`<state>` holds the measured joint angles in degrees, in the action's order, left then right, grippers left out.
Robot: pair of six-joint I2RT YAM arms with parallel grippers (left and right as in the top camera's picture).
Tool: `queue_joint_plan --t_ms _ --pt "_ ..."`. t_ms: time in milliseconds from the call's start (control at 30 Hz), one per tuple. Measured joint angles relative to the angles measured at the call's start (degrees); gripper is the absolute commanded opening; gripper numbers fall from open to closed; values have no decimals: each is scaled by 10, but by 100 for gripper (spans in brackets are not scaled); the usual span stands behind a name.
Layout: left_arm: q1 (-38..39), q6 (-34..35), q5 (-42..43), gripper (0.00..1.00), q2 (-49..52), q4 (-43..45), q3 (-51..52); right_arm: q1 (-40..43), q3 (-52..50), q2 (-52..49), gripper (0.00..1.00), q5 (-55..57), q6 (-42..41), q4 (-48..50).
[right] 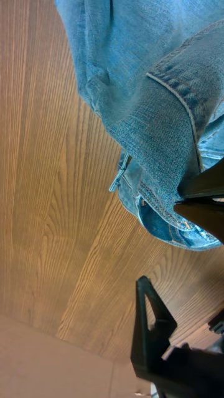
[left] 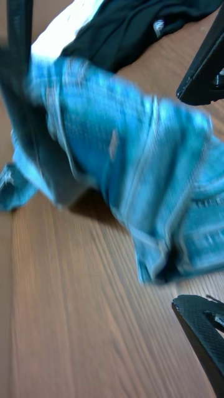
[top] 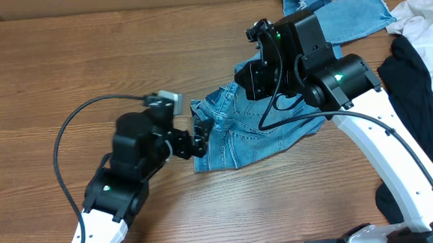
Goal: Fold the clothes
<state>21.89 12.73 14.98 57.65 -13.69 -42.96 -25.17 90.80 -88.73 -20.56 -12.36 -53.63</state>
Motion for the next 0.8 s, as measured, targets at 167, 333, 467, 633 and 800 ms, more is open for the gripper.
queue_joint_plan --t_ms 167,333,467,633,800 --pt "75 -22 -62 100 32 -30 -72 0 0 0 4 0 0 0" --pt "115 -24 -92 100 71 -40 -89 0 0 0 4 2 0 0" --pt "123 -25 -108 100 117 -60 -89 0 0 0 4 5 0 0" --pt "123 -25 -147 58 161 -63 -89 0 0 0 4 6 0 -1" --pt "124 -22 -229 4 160 -82 -103 0 0 0 9 13 0 -2"
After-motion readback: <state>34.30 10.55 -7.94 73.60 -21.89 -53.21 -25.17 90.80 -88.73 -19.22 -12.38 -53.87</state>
